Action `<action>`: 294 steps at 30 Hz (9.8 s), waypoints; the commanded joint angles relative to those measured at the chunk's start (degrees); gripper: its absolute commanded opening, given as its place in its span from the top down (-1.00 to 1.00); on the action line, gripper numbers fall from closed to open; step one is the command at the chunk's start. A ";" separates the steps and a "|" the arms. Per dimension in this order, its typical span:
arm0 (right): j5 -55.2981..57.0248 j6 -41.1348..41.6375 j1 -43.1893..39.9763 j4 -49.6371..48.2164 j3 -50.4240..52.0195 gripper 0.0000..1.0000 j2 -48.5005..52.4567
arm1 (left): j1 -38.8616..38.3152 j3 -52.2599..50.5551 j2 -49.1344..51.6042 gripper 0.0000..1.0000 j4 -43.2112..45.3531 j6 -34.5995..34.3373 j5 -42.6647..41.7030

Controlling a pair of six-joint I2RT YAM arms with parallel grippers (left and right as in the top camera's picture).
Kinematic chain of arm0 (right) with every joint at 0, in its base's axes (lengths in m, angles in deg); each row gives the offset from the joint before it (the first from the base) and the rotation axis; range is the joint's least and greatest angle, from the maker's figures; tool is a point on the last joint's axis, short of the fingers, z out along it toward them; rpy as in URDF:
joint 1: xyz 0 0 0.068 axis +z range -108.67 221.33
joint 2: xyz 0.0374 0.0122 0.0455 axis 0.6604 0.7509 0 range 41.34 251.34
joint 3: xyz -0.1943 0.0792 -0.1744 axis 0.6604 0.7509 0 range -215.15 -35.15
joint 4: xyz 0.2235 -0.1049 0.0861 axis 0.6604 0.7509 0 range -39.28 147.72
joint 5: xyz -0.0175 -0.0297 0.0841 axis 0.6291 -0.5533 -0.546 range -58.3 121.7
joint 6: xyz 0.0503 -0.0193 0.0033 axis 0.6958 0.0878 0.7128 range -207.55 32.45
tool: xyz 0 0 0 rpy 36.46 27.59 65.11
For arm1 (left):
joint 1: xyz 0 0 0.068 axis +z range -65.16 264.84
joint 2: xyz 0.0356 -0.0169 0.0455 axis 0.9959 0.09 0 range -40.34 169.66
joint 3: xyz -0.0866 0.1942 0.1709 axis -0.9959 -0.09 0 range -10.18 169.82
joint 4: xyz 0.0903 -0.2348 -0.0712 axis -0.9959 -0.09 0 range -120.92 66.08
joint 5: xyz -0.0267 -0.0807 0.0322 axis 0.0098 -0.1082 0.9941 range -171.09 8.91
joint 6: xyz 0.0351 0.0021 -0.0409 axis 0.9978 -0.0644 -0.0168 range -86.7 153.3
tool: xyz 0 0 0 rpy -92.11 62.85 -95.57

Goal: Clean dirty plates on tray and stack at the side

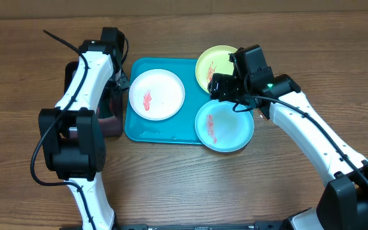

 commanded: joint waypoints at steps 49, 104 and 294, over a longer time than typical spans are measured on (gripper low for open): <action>1.27 -0.15 0.33 0.92 -1.53 -0.64 0.00 | 0.74 -10.29 1.05 -0.04 7.80 1.60 6.78; -0.17 -0.13 0.33 0.20 -1.53 -0.60 0.00 | 0.72 4.44 -1.18 0.92 -3.17 5.46 4.46; -8.70 12.28 10.29 -4.76 -9.31 0.92 28.81 | -14.21 -5.44 8.72 0.92 10.60 10.01 -13.38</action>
